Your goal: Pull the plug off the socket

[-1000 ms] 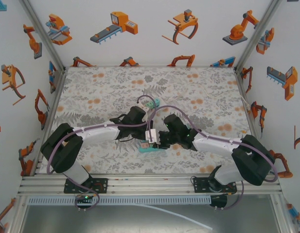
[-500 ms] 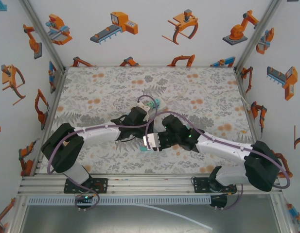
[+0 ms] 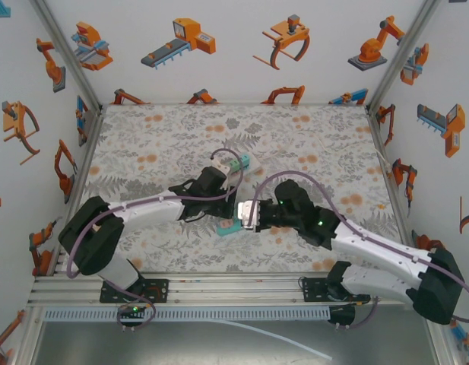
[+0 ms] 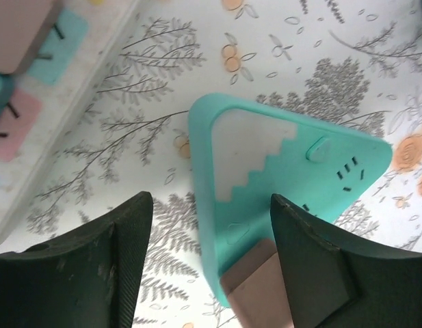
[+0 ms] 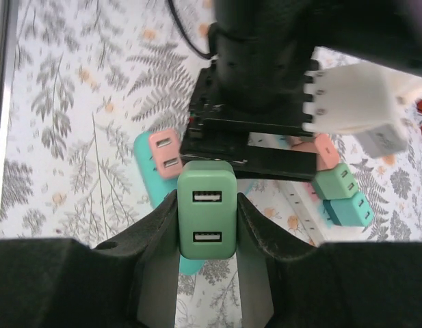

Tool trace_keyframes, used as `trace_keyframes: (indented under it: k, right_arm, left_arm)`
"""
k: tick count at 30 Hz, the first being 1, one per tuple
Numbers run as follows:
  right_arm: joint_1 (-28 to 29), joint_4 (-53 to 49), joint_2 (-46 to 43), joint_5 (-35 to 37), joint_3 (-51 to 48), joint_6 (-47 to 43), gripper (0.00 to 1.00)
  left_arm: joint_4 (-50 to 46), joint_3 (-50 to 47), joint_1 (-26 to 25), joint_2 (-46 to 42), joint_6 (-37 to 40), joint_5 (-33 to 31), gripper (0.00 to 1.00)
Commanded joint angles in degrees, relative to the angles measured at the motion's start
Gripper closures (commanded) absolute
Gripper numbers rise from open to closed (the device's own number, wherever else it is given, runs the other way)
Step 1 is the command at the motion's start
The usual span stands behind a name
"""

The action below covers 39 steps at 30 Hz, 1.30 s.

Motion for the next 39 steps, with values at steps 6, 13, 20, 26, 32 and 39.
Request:
trace_keyframes:
  k: [6, 13, 20, 26, 32, 39]
  right_arm:
    - [-14.21, 13.16, -4.88, -5.98, -0.46, 40.82, 1.0]
    - [-30.0, 8.11, -2.62, -2.64, -1.19, 71.95, 1.0]
    - [-37.21, 16.22, -1.03, -0.3, -14.59, 93.64, 1.0]
    - [-37.25, 15.02, -1.98, 5.58, -22.7, 97.83, 1.0]
    - [-37.24, 13.0, -4.64, 10.27, -27.35, 97.36, 0.96]
    - [-37.34, 8.97, -6.0, 14.71, -27.47, 94.69, 0.9]
  left_arm:
    - [-6.05, 5.07, 0.38, -12.97, 8.33, 1.35, 0.3]
    - [-5.03, 1.65, 0.16, -29.94, 15.39, 15.34, 0.27]
    - [-11.53, -2.03, 0.12, -42.96, 19.64, 22.32, 0.18]
    - [-14.22, -5.42, 0.12, -47.46, 18.95, 20.52, 0.0]
    - [-11.55, -8.17, 0.12, -48.01, 17.46, 19.02, 0.03]
    - [-10.51, -9.23, 0.12, -47.41, 16.53, 14.69, 0.03]
